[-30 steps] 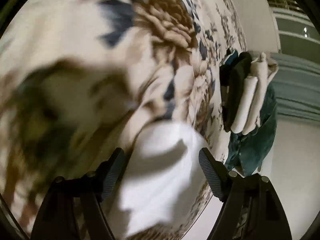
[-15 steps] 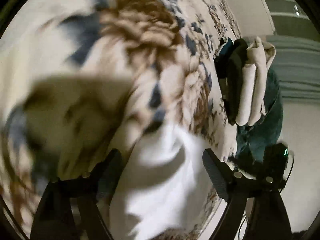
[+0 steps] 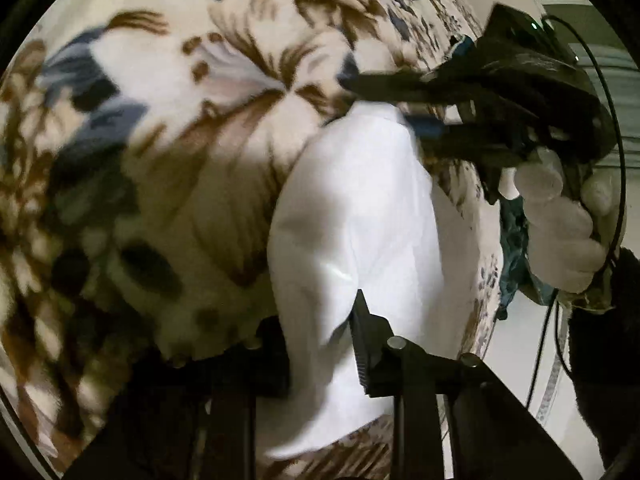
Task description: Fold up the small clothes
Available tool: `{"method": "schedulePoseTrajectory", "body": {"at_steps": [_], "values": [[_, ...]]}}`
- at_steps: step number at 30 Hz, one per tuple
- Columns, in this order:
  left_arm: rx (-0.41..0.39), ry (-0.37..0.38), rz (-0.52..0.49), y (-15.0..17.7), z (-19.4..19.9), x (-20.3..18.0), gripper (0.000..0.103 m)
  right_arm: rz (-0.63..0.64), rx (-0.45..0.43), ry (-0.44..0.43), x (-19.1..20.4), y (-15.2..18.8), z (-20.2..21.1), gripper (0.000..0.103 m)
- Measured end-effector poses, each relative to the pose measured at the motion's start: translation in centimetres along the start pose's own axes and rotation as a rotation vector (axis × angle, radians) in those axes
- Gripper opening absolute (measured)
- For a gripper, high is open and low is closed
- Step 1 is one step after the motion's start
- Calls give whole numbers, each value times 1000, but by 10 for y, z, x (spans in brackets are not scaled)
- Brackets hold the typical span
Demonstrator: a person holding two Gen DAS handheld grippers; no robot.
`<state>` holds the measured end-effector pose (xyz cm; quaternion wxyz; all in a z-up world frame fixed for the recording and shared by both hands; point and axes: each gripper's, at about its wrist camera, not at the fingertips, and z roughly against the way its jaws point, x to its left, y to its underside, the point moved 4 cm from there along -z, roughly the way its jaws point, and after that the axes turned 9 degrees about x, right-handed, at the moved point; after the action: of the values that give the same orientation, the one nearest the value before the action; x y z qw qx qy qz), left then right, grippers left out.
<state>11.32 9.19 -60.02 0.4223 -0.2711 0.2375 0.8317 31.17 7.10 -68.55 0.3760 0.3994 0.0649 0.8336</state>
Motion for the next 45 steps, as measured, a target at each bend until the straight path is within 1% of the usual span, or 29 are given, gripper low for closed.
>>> {"method": "schedulePoseTrajectory", "body": {"at_steps": [2,6,8,10,12,13,14,15,16,17,18,21,23,24,25,27,29,31,32,33,34,35,37,38,40,41,42,44,45], "values": [[-8,6,-3,2,1,0,19,-14,-21,-30,2,1,2,4],[-25,24,4,7,5,3,17,-40,-117,37,6,-3,14,3],[-27,28,3,11,6,6,16,-39,-149,86,7,-5,18,3],[-18,28,5,13,6,10,16,-21,-133,116,9,-8,14,3],[-1,33,14,13,7,12,17,-20,-101,125,6,-10,13,4],[13,43,29,13,8,14,17,-30,-99,131,2,-10,17,6],[24,54,45,14,10,16,24,-38,-112,134,-2,-7,26,12],[28,56,57,14,14,17,42,-54,-139,111,-8,-1,38,25],[25,61,66,14,19,19,54,-69,-161,84,-13,4,48,37],[11,83,72,13,25,19,74,-87,-188,58,-22,14,60,59],[-3,107,78,11,30,19,77,-111,-233,41,-36,34,79,64],[-26,184,109,-7,38,20,78,-179,-307,84,-76,88,110,67],[-30,212,112,-27,35,17,78,-243,-334,92,-105,127,119,73],[-25,230,99,-37,30,13,78,-293,-342,71,-125,153,120,74],[-11,233,88,-47,23,10,78,-321,-348,51,-135,168,117,74],[11,211,76,-62,9,3,78,-388,-350,-9,-161,203,106,80],[32,185,56,-75,-5,-3,78,-435,-346,-70,-185,230,87,80],[15,172,42,-83,-10,-8,76,-460,-334,-117,-198,242,65,80],[1,170,38,-89,-9,-9,69,-471,-334,-141,-203,246,55,80],[-7,158,36,-91,-7,-8,45,-481,-337,-164,-207,249,46,80],[-13,136,39,-97,-4,-6,37,-486,-346,-174,-210,251,39,80],[-16,136,46,-101,0,-3,36,-493,-370,-173,-212,253,34,80],[-48,142,78,-112,11,6,37,-510,-422,-184,-216,257,33,80],[-54,142,92,-117,15,10,39,-523,-446,-187,-218,260,35,80],[-63,158,119,-122,24,18,39,-529,-501,-164,-219,266,44,80],[-70,160,122,-124,28,19,45,-529,-524,-150,-219,267,49,80],[-72,158,111,-122,32,17,56,-532,-543,-150,-220,267,53,80],[-54,156,79,-117,32,8,72,-548,-572,-183,-226,260,62,80],[-37,150,64,-111,30,4,75,-559,-585,-200,-229,255,67,80]]}}
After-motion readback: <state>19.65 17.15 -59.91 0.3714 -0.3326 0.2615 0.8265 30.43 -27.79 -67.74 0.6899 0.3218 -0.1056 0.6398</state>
